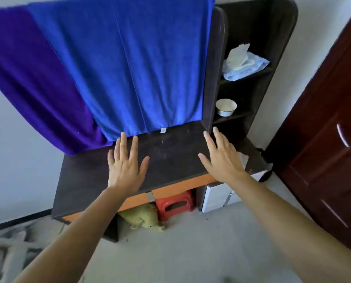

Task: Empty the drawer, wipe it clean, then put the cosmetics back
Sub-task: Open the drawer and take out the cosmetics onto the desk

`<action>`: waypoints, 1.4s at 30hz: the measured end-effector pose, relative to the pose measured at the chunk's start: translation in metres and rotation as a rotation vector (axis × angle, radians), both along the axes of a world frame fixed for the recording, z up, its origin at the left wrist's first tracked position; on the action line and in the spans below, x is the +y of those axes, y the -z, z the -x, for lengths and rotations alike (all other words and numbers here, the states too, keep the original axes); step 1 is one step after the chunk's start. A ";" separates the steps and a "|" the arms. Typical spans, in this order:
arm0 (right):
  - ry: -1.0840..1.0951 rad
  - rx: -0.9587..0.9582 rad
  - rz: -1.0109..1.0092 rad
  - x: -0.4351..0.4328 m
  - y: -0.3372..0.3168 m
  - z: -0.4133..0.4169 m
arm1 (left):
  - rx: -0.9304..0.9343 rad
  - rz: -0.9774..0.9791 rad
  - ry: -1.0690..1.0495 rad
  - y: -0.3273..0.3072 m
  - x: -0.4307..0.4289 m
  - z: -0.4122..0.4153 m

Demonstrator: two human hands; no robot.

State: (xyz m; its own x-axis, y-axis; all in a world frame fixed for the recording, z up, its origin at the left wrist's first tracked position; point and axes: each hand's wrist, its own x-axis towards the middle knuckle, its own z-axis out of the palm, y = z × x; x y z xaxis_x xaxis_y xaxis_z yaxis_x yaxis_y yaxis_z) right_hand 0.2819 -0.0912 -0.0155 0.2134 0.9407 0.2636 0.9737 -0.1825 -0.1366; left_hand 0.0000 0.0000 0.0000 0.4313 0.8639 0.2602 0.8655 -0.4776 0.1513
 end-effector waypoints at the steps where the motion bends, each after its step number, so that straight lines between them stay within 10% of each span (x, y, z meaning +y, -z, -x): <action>1: -0.014 0.034 0.071 0.006 0.011 -0.008 | -0.004 0.075 -0.056 0.010 -0.004 -0.007; 11: -0.141 0.262 0.409 0.024 0.111 0.005 | 0.166 0.330 -0.236 0.122 -0.043 0.012; 20: -0.083 0.842 0.637 0.031 0.243 0.093 | 0.016 0.317 -0.309 0.233 -0.043 0.062; 30: 0.220 1.372 0.588 0.058 0.377 0.174 | 0.156 0.249 -0.189 0.355 -0.035 0.084; 42: 0.373 1.788 0.477 0.103 0.375 0.207 | 0.228 0.214 -0.138 0.379 -0.021 0.091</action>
State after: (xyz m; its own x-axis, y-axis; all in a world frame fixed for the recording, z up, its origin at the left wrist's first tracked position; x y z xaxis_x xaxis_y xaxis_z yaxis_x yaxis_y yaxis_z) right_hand 0.0754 0.0118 -0.3908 0.0874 0.7051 -0.7037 -0.3310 -0.6457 -0.6881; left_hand -0.0908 -0.0209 -0.3786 0.3328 0.9427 -0.0228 0.9428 -0.3320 0.0306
